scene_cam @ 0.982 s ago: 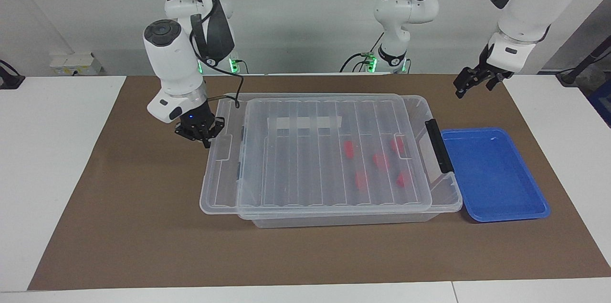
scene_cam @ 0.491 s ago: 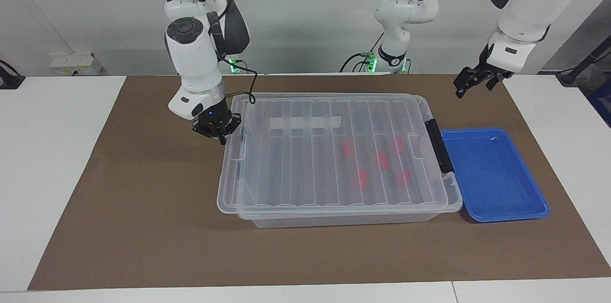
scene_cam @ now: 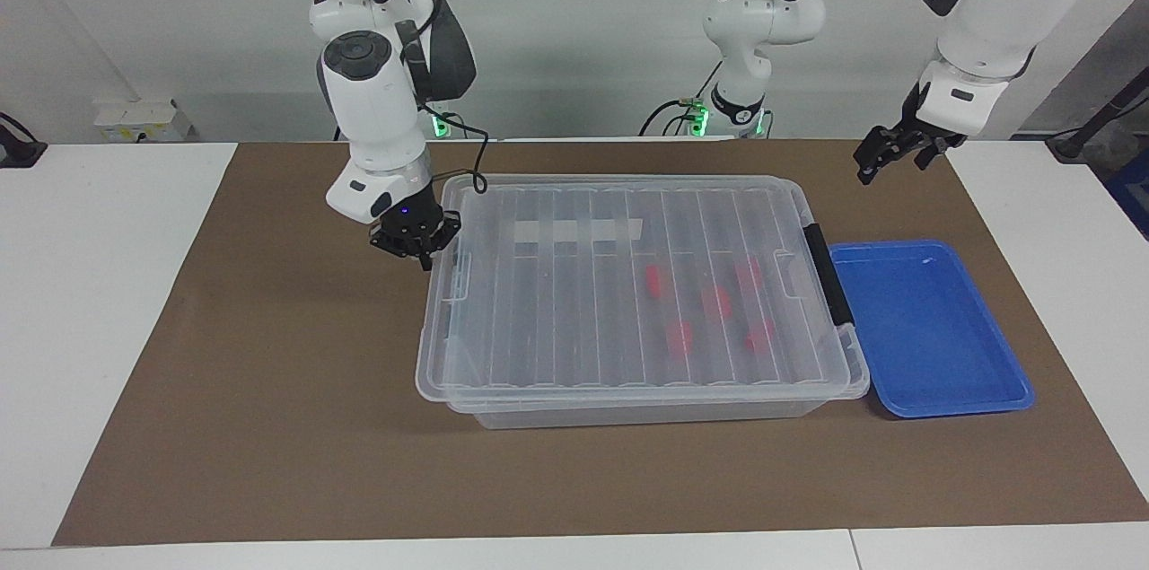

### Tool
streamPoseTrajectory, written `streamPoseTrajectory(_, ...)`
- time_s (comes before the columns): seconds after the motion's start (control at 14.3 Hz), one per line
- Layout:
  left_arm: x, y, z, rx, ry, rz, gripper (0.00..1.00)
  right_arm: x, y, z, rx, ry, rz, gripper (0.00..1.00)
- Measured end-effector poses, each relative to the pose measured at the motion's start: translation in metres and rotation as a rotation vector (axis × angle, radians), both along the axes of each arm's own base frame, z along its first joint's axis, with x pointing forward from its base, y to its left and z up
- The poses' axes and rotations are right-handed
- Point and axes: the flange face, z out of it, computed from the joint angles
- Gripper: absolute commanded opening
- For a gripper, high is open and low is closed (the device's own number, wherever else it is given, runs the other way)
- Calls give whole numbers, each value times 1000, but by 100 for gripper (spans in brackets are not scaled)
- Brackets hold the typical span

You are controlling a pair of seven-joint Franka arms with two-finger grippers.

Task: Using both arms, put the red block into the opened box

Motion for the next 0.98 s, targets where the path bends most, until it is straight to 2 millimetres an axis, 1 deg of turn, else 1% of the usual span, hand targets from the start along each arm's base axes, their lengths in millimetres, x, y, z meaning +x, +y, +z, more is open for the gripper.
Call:
streamPoseTrajectory(0.21,0,0,0,0,0,0,100,-2,10,1,55,8,-11,0)
streamPoseTrajectory(0.56,0,0,0,0,0,0,100,-1,11,2,69,2,-15,0)
streamPoseTrajectory(0.77,0,0,0,0,0,0,100,2,3,4,69,-3,-30,0)
streamPoseTrajectory(0.91,0,0,0,0,0,0,100,5,-12,9,71,-11,-55,0)
streamPoseTrajectory(0.98,0,0,0,0,0,0,100,6,-24,13,71,-14,-76,9)
